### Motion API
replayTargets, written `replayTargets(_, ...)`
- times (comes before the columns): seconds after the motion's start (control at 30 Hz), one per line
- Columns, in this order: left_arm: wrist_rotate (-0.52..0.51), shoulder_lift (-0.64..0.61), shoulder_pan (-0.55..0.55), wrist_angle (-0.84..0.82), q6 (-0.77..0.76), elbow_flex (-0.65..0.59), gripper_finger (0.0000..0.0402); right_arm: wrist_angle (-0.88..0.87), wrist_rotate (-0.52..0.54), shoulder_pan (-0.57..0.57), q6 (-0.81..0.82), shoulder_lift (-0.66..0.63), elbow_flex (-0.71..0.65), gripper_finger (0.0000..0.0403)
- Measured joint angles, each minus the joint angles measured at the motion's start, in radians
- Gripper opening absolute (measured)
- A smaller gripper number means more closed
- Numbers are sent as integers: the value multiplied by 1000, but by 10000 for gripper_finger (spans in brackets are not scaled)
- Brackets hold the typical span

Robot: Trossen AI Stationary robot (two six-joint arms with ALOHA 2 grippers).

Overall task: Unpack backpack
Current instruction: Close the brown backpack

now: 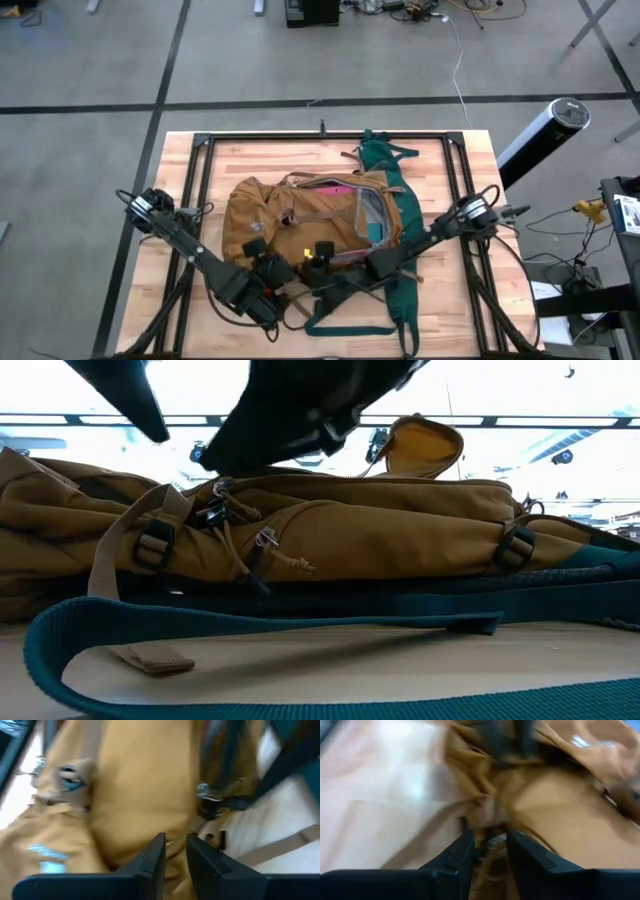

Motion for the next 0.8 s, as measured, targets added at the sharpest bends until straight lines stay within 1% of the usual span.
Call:
replayTargets(0.13, 0, 0, 0, 140, -2, -89, 64, -109, 117, 1, 80, 13, 32, 102)
replayTargets(0.17, -1, 0, 0, 169, -3, -114, 64, -128, 129, 2, 91, 13, 33, 105)
replayTargets(0.27, -2, 0, 0, 250, -15, -187, 64, -157, 133, 0, 108, 13, 33, 118)
replayTargets(0.37, -9, 0, 0, 337, -16, -250, 64, -151, 121, 1, 110, 19, 33, 135)
replayTargets(0.47, -11, 0, 0, 405, -16, -293, 64, -149, 101, 0, 104, 32, 33, 149)
replayTargets(0.53, -12, 0, 0, 430, -16, -307, 64, -146, 99, 0, 114, 46, 33, 151)
replayTargets(0.57, -12, 0, 0, 433, -16, -309, 64, -146, 98, -1, 119, 53, 33, 146)
replayTargets(0.63, -11, 0, 1, 435, -16, -308, 64, -148, 91, -1, 119, 63, 33, 122)
replayTargets(0.7, -11, 0, 0, 436, -16, -308, 64, -148, 89, -2, 118, 66, 33, 79)
replayTargets(0.77, -11, 0, 1, 436, -16, -308, 64, -152, 87, -2, 105, 57, 33, 27)
replayTargets(0.8, -11, 0, 0, 438, -16, -311, 64, -152, 86, 0, 99, 52, 32, 15)
